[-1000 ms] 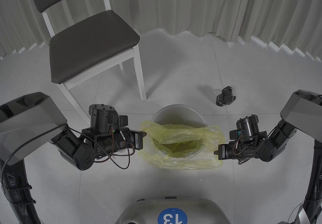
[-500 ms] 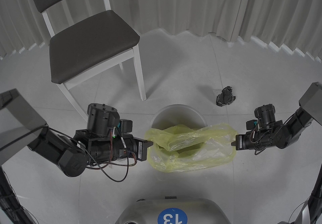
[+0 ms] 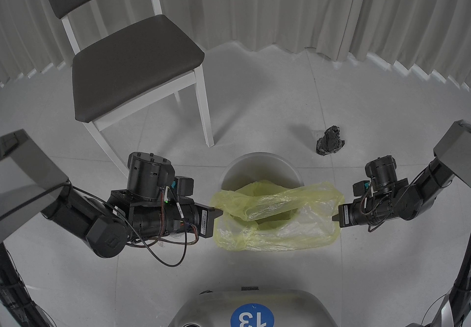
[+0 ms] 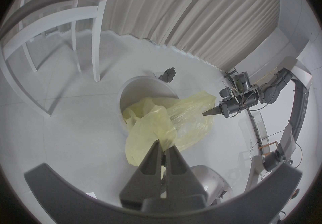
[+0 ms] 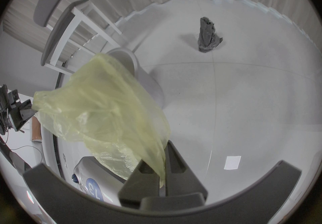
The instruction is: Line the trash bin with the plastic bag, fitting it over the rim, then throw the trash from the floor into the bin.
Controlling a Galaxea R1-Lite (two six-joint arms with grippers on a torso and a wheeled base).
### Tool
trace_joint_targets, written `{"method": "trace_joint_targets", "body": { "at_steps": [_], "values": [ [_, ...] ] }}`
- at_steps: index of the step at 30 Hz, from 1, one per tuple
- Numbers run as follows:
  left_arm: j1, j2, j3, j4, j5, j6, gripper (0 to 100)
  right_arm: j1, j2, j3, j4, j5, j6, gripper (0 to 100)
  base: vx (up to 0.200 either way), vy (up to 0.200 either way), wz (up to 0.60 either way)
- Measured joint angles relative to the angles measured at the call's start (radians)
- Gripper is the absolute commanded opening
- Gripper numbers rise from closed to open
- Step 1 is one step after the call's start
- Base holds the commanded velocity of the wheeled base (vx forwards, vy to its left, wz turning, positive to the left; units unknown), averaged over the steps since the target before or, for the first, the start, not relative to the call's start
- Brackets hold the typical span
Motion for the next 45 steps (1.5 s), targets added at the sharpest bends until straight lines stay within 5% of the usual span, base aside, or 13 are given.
{"method": "trace_joint_targets", "body": {
  "at_steps": [7, 13, 25, 45],
  "values": [
    [0.048, 0.101, -0.044, -0.01, -0.003, 0.015, 0, 0.026, 0.095, -0.043, -0.007, -0.008, 0.034, 0, 0.0, 0.0, 0.0],
    [0.099, 0.156, -0.089, -0.026, 0.002, 0.011, 0, 0.022, 0.134, -0.101, -0.034, -0.013, 0.172, 0, 0.0, 0.0, 0.0],
    [0.167, 0.242, -0.152, -0.235, 0.02, -0.063, 0, -0.022, 0.171, -0.164, -0.181, -0.056, 0.269, 0, 0.0, 0.0, 0.0],
    [0.202, 0.33, -0.182, -0.356, 0.02, -0.089, 0, 0.014, 0.194, -0.121, -0.195, -0.059, 0.27, 0, 0.0, 0.0, 0.0]
  ]
}}
